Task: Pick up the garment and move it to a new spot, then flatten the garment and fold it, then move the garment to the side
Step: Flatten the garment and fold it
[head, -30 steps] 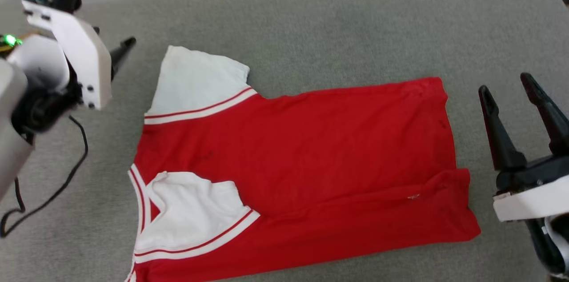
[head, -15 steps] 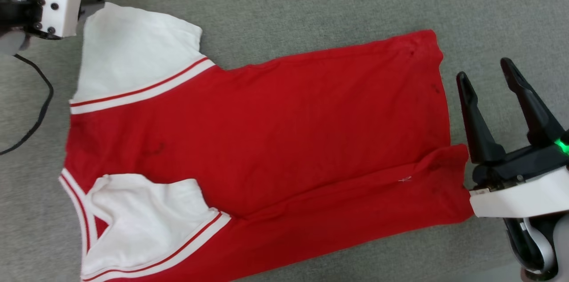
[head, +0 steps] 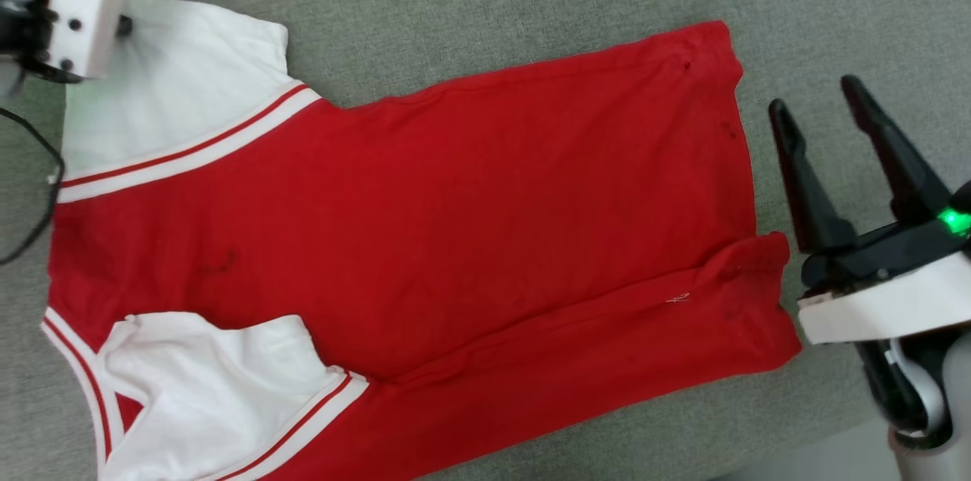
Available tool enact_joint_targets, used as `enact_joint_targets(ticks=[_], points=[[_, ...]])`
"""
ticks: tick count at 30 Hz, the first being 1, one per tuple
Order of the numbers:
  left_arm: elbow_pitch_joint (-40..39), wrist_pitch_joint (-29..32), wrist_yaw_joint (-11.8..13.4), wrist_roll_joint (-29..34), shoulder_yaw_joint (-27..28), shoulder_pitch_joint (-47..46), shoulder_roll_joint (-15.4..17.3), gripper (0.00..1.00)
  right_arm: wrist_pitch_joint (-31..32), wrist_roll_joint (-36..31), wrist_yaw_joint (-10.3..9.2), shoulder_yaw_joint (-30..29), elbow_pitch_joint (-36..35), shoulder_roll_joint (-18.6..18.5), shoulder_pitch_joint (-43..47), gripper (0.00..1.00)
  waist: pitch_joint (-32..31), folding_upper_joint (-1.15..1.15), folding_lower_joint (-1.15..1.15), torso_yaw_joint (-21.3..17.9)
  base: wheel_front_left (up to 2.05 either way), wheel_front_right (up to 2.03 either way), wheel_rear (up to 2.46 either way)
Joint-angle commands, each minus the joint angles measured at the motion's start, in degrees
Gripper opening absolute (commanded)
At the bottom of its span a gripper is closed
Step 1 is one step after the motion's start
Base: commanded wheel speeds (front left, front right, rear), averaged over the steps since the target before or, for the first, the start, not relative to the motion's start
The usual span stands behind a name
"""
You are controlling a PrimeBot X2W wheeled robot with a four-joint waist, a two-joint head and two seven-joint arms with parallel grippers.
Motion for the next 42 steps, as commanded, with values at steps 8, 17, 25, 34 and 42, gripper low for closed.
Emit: enact_joint_targets(ticks=[8,17,25,34,42], points=[[-0.17,-4.45,-1.73,-0.83,-0.09,2.84,-1.86,0.00,6.31,-0.45,-0.06,-0.43,-0.56,-7.37,-6.81,1.00,-5.22,0.00,-0.01,3.15,0.00,0.00,0.00],[-5.77,-8.30,-3.33,-1.16,-1.57,3.27,-4.32,0.00,33.87,10.31,-0.07,10.36,2.50,-25.45,-19.66,1.00,-8.08,0.00,-0.01,8.07,0.00,0.00,0.00],[-10.28,-10.09,-3.72,-0.41,-3.53,1.86,-5.81,0.00,54.76,23.95,-0.07,20.94,10.10,-34.41,-31.08,1.00,-6.43,0.00,-0.01,11.69,0.00,0.00,0.00],[-13.86,-12.03,-3.73,-0.31,-5.49,-0.63,-6.56,0.00,61.45,27.61,-0.06,23.94,23.91,-28.89,-38.31,1.00,-3.06,0.00,-0.01,14.82,0.00,0.00,0.00],[-14.97,-13.86,-3.74,-1.43,-7.24,-1.92,-6.22,0.00,57.52,28.27,-0.04,30.98,30.12,-24.45,-34.48,1.00,-1.76,0.00,-0.01,15.98,0.00,0.00,0.00]])
